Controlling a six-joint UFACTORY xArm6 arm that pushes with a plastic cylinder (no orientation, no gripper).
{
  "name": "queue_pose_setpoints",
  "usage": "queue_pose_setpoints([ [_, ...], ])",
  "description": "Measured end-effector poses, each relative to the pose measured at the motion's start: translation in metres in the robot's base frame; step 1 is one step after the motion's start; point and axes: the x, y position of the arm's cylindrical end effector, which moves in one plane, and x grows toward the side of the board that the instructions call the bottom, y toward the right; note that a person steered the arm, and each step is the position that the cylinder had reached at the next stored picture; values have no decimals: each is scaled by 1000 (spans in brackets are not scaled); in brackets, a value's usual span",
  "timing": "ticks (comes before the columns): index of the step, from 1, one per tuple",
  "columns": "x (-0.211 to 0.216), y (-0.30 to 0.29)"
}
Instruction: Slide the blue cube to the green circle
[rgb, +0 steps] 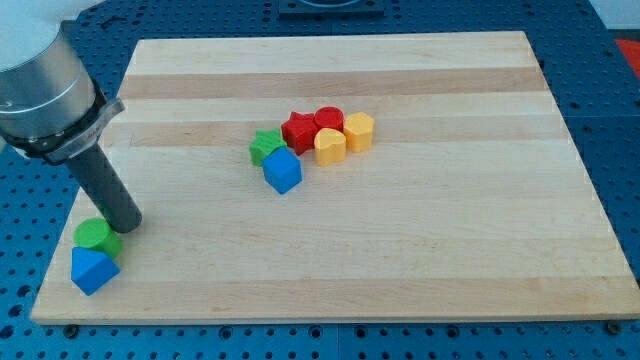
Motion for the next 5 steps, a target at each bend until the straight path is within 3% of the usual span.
queue_pose_setpoints([
  [1,0,27],
  [2,4,129],
  [3,-1,194],
  [5,-61,179],
])
